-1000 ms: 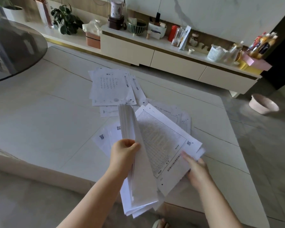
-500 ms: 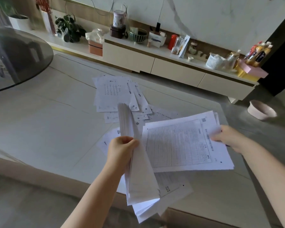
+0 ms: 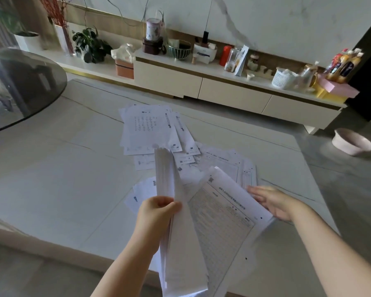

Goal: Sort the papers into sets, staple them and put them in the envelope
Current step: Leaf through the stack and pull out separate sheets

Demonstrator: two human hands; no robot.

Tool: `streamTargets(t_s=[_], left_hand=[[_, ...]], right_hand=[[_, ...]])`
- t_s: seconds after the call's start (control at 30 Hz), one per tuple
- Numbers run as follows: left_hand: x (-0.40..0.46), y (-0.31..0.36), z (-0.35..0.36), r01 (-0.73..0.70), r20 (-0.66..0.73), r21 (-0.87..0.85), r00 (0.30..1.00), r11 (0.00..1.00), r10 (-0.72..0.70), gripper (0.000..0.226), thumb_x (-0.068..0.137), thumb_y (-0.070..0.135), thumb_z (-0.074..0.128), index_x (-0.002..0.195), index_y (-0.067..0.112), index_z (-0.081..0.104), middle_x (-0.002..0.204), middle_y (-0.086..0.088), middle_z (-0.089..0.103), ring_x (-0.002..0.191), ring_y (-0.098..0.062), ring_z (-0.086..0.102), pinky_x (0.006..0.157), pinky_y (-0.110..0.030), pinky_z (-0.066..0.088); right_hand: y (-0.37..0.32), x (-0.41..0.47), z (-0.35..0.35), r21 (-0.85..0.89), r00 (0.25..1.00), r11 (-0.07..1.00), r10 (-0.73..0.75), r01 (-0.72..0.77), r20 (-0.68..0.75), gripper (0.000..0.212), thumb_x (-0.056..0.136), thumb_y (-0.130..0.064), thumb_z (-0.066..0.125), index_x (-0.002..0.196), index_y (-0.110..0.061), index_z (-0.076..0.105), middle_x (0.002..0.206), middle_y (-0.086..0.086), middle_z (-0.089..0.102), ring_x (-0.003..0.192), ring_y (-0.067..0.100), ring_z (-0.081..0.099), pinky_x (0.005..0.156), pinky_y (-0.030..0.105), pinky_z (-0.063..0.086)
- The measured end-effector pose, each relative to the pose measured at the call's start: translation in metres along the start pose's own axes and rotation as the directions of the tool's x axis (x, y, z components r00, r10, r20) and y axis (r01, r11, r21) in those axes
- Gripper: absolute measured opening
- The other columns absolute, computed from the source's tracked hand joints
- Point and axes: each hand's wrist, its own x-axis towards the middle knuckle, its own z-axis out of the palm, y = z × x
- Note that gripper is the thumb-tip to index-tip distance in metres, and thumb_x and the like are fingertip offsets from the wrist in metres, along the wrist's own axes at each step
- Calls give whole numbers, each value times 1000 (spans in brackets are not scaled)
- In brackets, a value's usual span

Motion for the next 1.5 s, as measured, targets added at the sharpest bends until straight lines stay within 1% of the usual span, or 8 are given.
streamTargets(t_s=[0.13,0.37,0.63,0.8,1.03,1.17,1.3,1.5], left_hand=[[-1,-7,11,10,13,42,1000,999,-10,20,79,11,69,79,-9,64,68,-6,51,65,-17,46,63,-30,38],[-8,-6,24,-11,18,115,1000,993,9,12,81,10,67,73,1,69,63,-4,58,60,-16,51,57,-26,41],[1,-4,26,21,7,38,1000,999,-21,11,81,12,72,71,6,71,62,-1,62,55,-11,56,52,-18,44],[3,-6,28,50,-5,-17,999,999,-50,14,80,11,73,67,12,71,57,3,64,49,-7,58,49,-16,46],[1,-10,32,26,-20,-20,999,999,-27,19,80,13,74,62,14,68,53,6,62,48,-6,56,49,-16,47],[3,-12,38,23,-13,13,1000,1000,-23,20,78,23,77,70,8,68,63,-1,62,57,-13,57,57,-25,48],[3,-19,46,43,3,6,999,999,-43,36,80,38,74,63,9,59,62,-8,51,58,-18,47,59,-31,39],[3,-26,51,75,24,-31,997,997,-74,33,88,46,61,80,15,53,70,-8,36,59,-21,29,45,-25,19]], right_hand=[[63,-14,-6,112,995,989,97,-93,-31,52,76,4,70,123,-5,51,106,16,64,89,28,62,71,36,50],[32,-12,-2,-517,968,835,-247,190,-44,35,78,9,64,97,-19,57,92,0,58,78,12,53,70,25,46],[-46,45,36,-744,649,503,-750,439,-125,34,87,1,56,119,-11,59,117,2,64,109,23,59,93,32,44],[13,31,81,-758,691,585,-675,289,-258,44,84,-17,69,126,-7,59,133,14,54,128,32,44,103,40,36],[67,7,90,-911,928,359,-366,203,63,61,94,-58,39,148,-42,19,161,-6,2,148,19,-10,117,48,-3],[48,-2,81,-792,872,525,-488,310,18,50,93,-46,51,141,-33,42,158,-3,21,148,17,2,118,38,5],[31,-58,94,-207,915,903,-397,376,-68,36,88,-46,53,121,-32,57,123,-20,55,121,2,49,95,13,36],[37,-103,96,-5,964,964,-266,266,-25,49,77,-67,37,118,-42,45,118,-17,56,109,0,55,90,28,51]])
